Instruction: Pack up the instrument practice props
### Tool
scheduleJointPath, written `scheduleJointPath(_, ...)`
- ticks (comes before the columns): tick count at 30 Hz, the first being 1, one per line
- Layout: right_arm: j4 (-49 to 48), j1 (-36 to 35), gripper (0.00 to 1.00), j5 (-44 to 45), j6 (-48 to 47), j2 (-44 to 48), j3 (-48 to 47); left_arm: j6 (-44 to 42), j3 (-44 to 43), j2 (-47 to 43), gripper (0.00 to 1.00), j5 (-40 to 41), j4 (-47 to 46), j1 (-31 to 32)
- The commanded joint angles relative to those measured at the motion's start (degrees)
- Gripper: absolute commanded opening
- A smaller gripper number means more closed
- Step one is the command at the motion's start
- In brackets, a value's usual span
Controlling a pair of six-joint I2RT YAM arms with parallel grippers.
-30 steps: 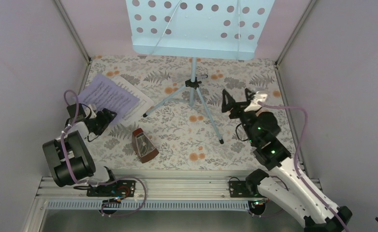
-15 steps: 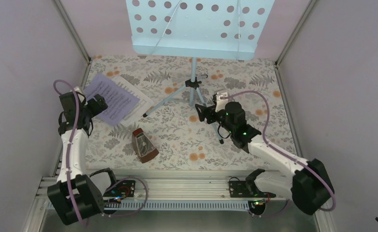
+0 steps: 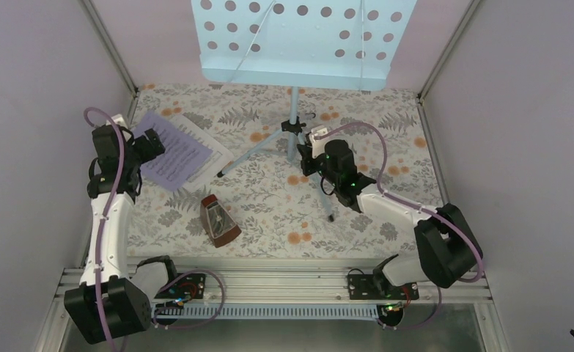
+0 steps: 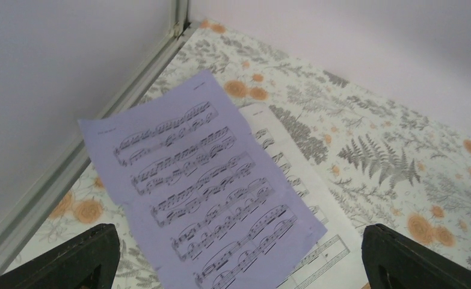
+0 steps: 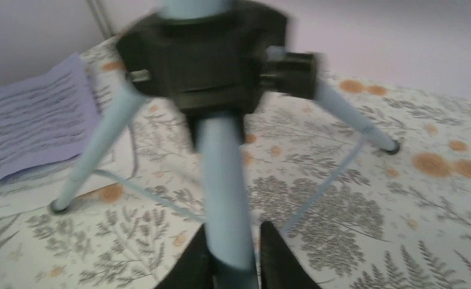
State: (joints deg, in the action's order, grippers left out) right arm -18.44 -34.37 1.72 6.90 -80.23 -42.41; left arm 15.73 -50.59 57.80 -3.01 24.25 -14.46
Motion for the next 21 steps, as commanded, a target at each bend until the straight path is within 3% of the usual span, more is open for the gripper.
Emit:
scheduleJointPath(1, -1.1, -0.2, 0.05, 5.5, 2.6, 0.2, 0.2, -0.7, -4.0, -0.9, 1.0, 1.2, -1.4, 1.4)
scheduleJointPath(8, 0.4, -2.1, 0.04, 13.9, 8.8, 3.3, 1.1, 0.0, -7.4, -0.6, 1.0, 0.3, -2.8, 2.7)
scheduleJointPath(15, 2.8, -11.0, 0.04, 29.6, 18.7, -0.2, -1.3, -0.8, -6.2, -0.3, 1.0, 2.3, -5.0, 3.1)
scheduleJointPath(20, 4.7, -13.5, 0.04, 29.5, 23.3, -3.5, -4.3, -2.8, -2.2, -2.5, 1.0, 3.7, -8.3, 3.2)
scheduleJointPath(21, 5.0, -13.6, 0.09, 28.9, 23.7, -3.2, -4.5, -3.2, -1.7, -2.5, 1.0, 3.2, -8.5, 3.2)
